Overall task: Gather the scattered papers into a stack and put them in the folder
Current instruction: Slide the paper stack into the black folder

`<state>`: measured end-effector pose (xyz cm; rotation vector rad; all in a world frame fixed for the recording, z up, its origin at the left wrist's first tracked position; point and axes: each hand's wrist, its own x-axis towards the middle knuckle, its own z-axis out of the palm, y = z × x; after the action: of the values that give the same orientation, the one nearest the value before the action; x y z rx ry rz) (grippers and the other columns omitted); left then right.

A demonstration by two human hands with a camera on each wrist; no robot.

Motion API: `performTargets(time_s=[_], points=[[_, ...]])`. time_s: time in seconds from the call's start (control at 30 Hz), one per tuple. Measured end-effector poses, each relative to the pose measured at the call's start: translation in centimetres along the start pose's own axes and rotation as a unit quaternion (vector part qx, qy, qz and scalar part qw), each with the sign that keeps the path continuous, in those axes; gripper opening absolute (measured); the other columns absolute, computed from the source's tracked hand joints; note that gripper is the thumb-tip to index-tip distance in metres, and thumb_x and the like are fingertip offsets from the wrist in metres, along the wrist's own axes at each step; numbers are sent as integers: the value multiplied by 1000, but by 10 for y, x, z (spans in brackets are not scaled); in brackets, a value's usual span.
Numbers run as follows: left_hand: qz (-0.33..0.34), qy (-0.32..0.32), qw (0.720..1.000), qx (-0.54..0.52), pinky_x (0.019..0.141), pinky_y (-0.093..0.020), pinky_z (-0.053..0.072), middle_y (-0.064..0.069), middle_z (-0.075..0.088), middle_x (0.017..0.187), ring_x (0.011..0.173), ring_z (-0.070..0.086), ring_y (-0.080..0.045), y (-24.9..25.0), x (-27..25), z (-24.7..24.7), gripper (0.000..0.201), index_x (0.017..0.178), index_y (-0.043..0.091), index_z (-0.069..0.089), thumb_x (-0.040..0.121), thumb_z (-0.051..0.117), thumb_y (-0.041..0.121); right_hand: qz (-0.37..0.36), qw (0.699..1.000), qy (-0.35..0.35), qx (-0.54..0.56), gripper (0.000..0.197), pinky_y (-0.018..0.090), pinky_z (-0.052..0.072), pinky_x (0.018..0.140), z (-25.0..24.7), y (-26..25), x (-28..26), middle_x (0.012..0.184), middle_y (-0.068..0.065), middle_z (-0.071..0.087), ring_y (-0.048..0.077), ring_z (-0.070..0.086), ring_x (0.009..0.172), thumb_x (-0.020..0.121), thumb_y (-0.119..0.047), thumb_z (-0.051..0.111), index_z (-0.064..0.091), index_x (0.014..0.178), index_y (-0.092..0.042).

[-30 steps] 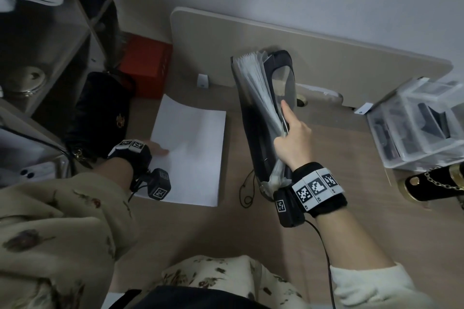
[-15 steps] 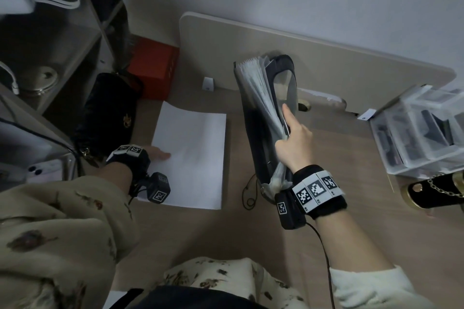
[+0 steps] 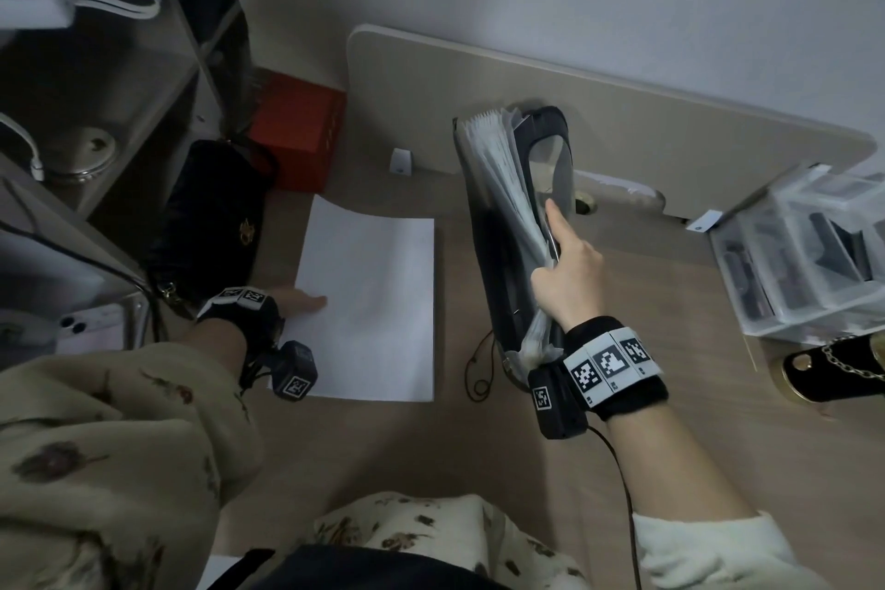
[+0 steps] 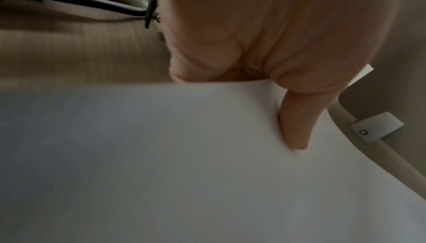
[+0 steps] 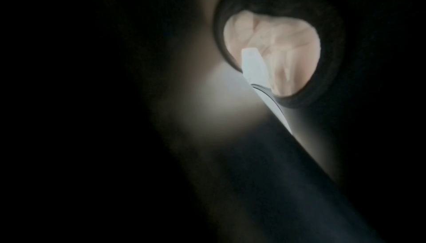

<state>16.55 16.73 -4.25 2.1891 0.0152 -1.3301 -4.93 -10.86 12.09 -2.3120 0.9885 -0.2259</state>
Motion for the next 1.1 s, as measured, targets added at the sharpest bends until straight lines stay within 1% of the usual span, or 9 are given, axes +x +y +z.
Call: performTargets(time_s=[0.1,0.2,0.3,0.47,0.63,0.73,0.83,0.97,1.1], points=[[17,3,998,-64,108,-51,37,-17,51,137,123,50,-37,-6,3,1,55,137,4,46,92,58,34,-4,1000,2,-4,87,33,43,95,0,0,0,120,15,59,31,54,106,74,5,45,28,148,-36],[30,35,993,-113,107,-51,38,-13,53,135,121,52,-36,-5,-4,8,57,136,8,46,89,64,34,-7,1000,3,-6,86,34,42,97,0,-1,-2,124,15,57,32,53,110,75,5,46,26,149,-35],[60,72,983,-160,103,-52,42,-14,58,129,115,57,-36,6,-18,17,57,135,8,49,85,70,28,-8,1000,2,-10,86,33,42,96,1,-1,-2,127,14,55,32,52,113,76,6,45,25,149,-36],[102,110,963,-225,99,-51,46,-12,62,121,109,60,-35,22,-37,35,47,129,12,55,85,70,22,-6,1000,12,4,87,31,41,96,-8,9,-1,124,15,56,32,52,110,76,8,43,26,149,-36],[130,112,941,-291,96,-54,48,-15,65,116,103,63,-35,31,-49,47,39,120,13,60,83,72,17,8,998,43,-44,85,33,41,93,-32,25,-7,126,17,52,37,52,114,80,4,46,21,149,-40],[141,103,928,-329,95,-56,47,-16,65,115,103,63,-36,37,-59,55,34,116,13,60,84,70,13,10,996,71,-59,85,36,43,89,-42,35,-10,120,16,51,39,54,104,81,1,47,17,149,-42],[160,97,909,-372,95,-55,47,-17,64,118,102,63,-36,49,-73,69,34,120,10,59,87,66,11,27,995,88,-43,86,41,44,92,-46,44,-12,123,16,48,41,54,104,81,2,46,16,149,-42],[174,81,884,-426,92,-52,49,-15,64,116,97,63,-34,69,-94,87,35,123,8,57,89,64,12,39,994,99,-29,84,40,43,95,-47,51,-8,134,16,45,42,52,111,82,1,46,17,148,-42],[195,74,865,-457,90,-50,50,-12,65,114,95,64,-31,85,-113,97,33,122,12,58,90,63,11,41,995,90,-23,81,42,42,99,-44,50,-3,138,17,42,42,49,117,84,0,47,18,149,-40]])
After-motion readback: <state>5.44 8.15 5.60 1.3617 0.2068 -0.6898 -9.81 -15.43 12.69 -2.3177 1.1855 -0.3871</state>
